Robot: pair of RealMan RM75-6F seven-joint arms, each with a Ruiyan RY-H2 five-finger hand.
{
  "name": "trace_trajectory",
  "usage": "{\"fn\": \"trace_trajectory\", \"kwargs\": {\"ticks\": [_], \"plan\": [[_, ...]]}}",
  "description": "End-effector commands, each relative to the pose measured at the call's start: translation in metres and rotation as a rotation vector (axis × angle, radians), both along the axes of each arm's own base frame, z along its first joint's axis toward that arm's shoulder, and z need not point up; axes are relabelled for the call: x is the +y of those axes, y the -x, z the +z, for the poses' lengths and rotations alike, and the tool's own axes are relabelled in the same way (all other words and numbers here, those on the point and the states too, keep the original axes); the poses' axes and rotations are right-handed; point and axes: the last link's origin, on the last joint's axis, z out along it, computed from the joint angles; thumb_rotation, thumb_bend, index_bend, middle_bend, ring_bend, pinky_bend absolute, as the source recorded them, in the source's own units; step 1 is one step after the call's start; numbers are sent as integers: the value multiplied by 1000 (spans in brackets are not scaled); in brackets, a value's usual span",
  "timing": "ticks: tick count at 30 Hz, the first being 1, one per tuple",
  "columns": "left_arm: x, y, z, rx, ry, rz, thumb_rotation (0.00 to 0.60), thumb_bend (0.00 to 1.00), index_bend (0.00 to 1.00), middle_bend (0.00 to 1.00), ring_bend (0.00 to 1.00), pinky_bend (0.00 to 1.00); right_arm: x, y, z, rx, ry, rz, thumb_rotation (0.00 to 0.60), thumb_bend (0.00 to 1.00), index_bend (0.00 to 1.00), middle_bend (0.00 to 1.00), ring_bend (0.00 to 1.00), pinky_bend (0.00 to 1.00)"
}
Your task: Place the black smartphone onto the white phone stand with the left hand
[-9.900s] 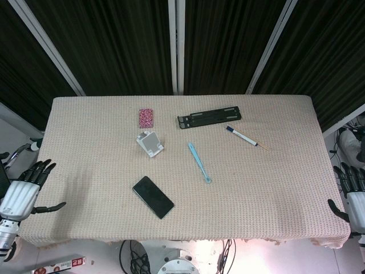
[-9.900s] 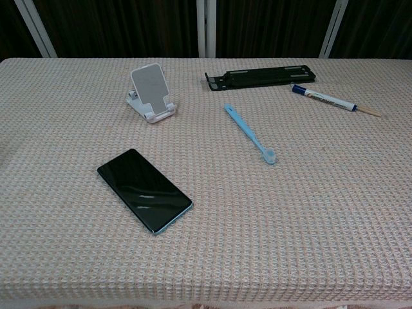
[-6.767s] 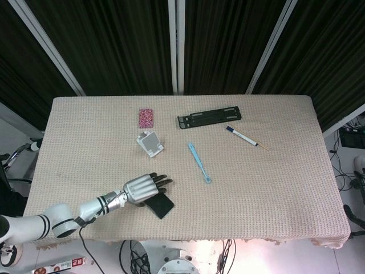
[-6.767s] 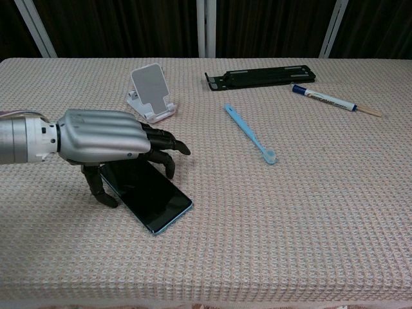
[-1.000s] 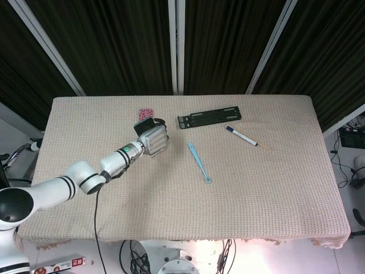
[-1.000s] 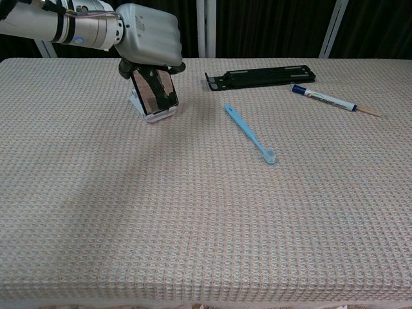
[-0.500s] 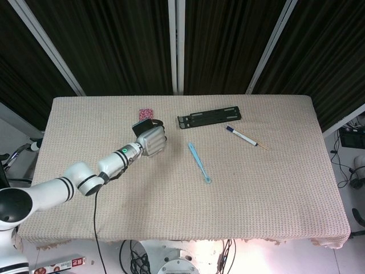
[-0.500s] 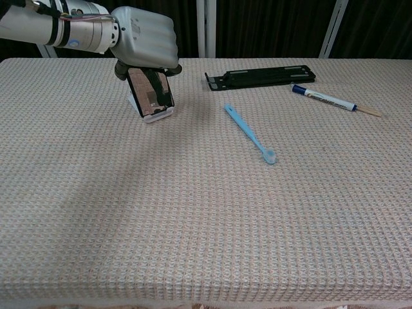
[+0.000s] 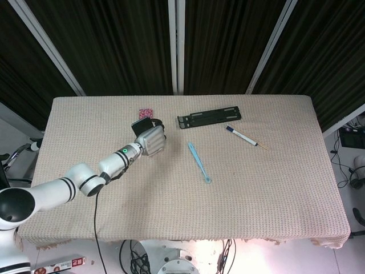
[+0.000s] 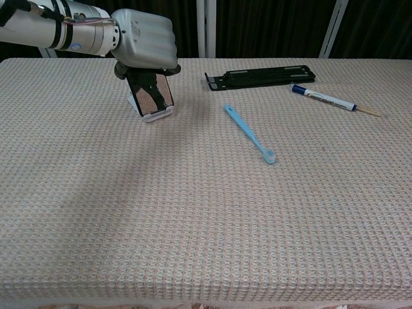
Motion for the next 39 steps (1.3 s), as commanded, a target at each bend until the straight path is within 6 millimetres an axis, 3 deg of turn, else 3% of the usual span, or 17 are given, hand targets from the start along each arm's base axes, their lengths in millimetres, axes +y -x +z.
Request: {"fn": "trace_trajectory", "kwargs": {"ticks": [1, 17, 29, 35, 39], "plan": [[-1, -1, 0, 1, 1, -1, 600, 342, 148, 242, 234, 348, 0, 0, 0, 1, 0, 1, 600, 198, 0, 0, 0, 0], [-10, -5, 5, -31, 13, 3, 600, 282, 86, 91, 105, 289, 1, -1, 0, -3, 6, 5, 600, 198, 0, 0, 0, 0], [-10, 4, 14, -50, -1, 53, 600, 261, 76, 48, 84, 260, 5, 0, 2, -1, 14, 4, 600, 198, 0, 0, 0, 0], [-12, 5, 16, -86, 7, 85, 600, 131, 63, 34, 74, 234, 4, -2, 2, 1, 13, 11, 600, 198, 0, 0, 0, 0], [-13, 6, 19, -100, 3, 84, 600, 100, 61, 32, 72, 226, 4, -3, 1, 2, 14, 13, 600, 198, 0, 0, 0, 0]]}}
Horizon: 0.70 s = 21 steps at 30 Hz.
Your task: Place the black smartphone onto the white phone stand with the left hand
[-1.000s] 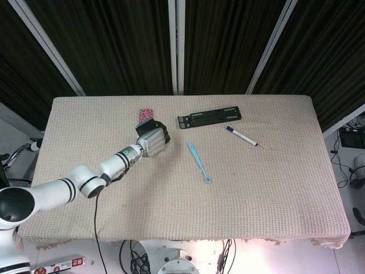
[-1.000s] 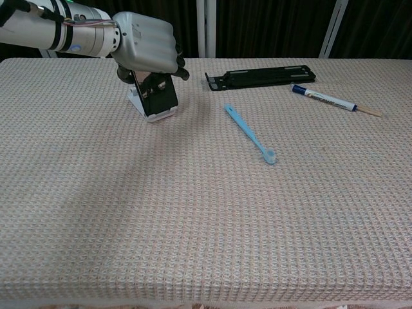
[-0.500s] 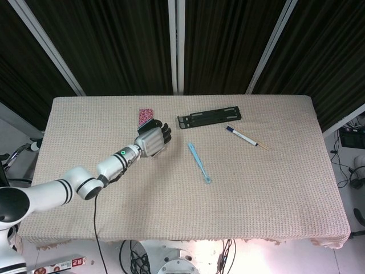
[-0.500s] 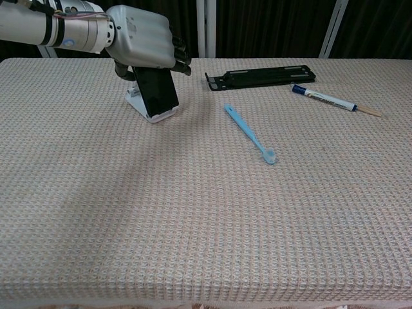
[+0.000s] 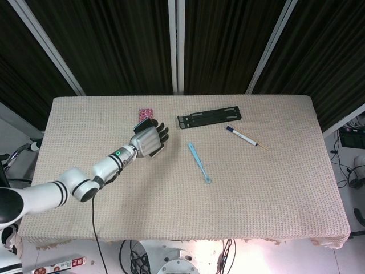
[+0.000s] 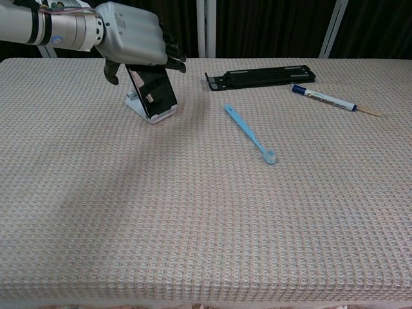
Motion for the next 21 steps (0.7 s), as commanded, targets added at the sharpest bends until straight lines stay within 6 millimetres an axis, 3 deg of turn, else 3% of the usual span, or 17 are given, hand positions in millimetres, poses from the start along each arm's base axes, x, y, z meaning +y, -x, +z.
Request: {"fn": "trace_trajectory", "kwargs": {"ticks": [1, 7, 11, 14, 16, 18, 21], "plan": [[-1, 1, 3, -11, -4, 2, 600, 100, 61, 30, 70, 225, 0, 0, 1, 1, 2, 0, 600, 198, 0, 0, 0, 0], [-9, -1, 19, -92, -14, -5, 600, 79, 44, 2, 27, 202, 0, -3, 3, 7, 8, 5, 600, 198, 0, 0, 0, 0], [-39, -4, 45, -277, 12, -9, 600, 62, 40, 0, 19, 198, 0, -5, 6, 7, 12, 14, 600, 197, 0, 0, 0, 0], [-71, 8, 73, -456, 18, 23, 600, 24, 40, 0, 20, 198, -1, -5, 8, 9, 15, 16, 600, 198, 0, 0, 0, 0], [-90, 23, 90, -557, -1, 65, 540, 1, 40, 4, 20, 199, -2, -5, 8, 9, 15, 19, 600, 197, 0, 0, 0, 0], [-113, 45, 107, -669, -38, 124, 418, 0, 40, 17, 21, 200, -4, -6, 7, 4, 17, 29, 600, 197, 0, 0, 0, 0], [-143, 88, 128, -800, -119, 223, 334, 0, 41, 40, 21, 200, -6, -9, 5, -1, 19, 51, 600, 195, 0, 0, 0, 0]]}}
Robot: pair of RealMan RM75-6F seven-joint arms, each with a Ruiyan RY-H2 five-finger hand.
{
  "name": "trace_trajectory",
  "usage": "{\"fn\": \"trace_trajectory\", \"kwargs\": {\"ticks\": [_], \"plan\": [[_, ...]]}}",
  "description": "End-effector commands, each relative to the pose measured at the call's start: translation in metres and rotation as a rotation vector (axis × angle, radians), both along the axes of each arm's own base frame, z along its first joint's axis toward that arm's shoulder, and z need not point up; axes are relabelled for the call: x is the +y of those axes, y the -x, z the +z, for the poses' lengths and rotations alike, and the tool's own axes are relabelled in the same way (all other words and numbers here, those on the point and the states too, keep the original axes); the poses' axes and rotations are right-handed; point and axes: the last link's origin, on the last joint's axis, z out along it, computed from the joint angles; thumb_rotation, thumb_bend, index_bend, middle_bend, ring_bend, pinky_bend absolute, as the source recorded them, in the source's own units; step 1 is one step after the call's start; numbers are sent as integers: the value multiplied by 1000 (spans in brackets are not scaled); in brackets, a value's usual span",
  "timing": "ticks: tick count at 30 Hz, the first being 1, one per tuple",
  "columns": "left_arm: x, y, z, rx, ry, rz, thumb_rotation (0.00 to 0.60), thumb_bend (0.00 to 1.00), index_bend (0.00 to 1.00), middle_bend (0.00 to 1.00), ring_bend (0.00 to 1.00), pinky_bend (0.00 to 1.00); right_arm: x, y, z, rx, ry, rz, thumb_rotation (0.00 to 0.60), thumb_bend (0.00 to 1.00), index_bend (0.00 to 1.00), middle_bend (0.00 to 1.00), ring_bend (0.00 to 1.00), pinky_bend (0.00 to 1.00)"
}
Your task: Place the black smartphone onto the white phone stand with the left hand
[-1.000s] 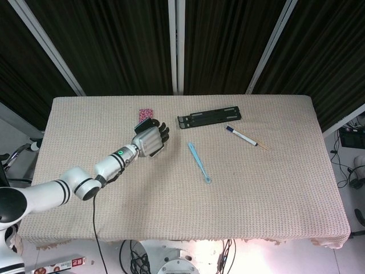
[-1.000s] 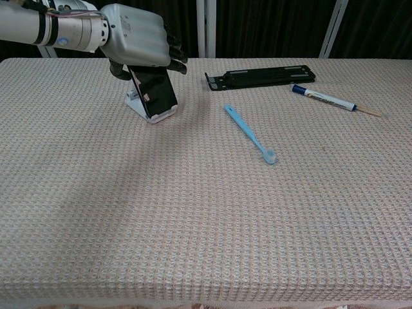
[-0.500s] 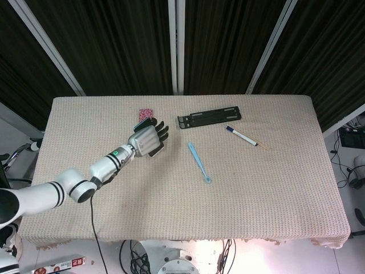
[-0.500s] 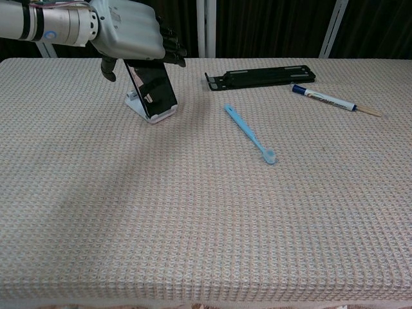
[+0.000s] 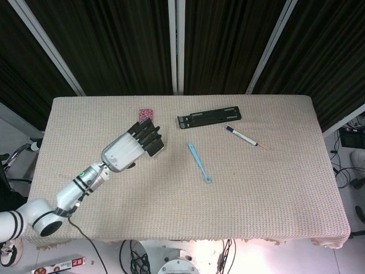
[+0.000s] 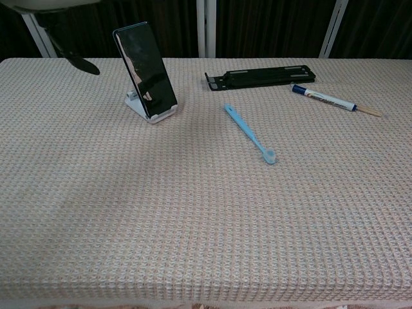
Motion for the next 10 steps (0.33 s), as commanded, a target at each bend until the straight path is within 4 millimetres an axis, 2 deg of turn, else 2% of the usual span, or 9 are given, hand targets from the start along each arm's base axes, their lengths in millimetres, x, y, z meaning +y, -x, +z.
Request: {"fn": "trace_trajectory", "kwargs": {"ticks": [1, 5, 8, 10], "plan": [[-67, 71, 48, -281, -61, 200, 324, 0, 41, 45, 21, 200, -2, -2, -2, -3, 4, 19, 600, 193, 0, 0, 0, 0], [-97, 137, 62, -381, -133, 404, 258, 0, 42, 40, 21, 201, -6, -7, -6, -20, 46, 95, 600, 190, 0, 0, 0, 0], [-112, 174, 66, -418, -156, 514, 211, 0, 42, 35, 21, 201, -7, -7, -12, -13, 32, 106, 600, 188, 0, 0, 0, 0], [-120, 191, 67, -422, -158, 555, 196, 0, 42, 34, 22, 200, -8, -8, -15, -10, 15, 99, 600, 189, 0, 0, 0, 0]]}}
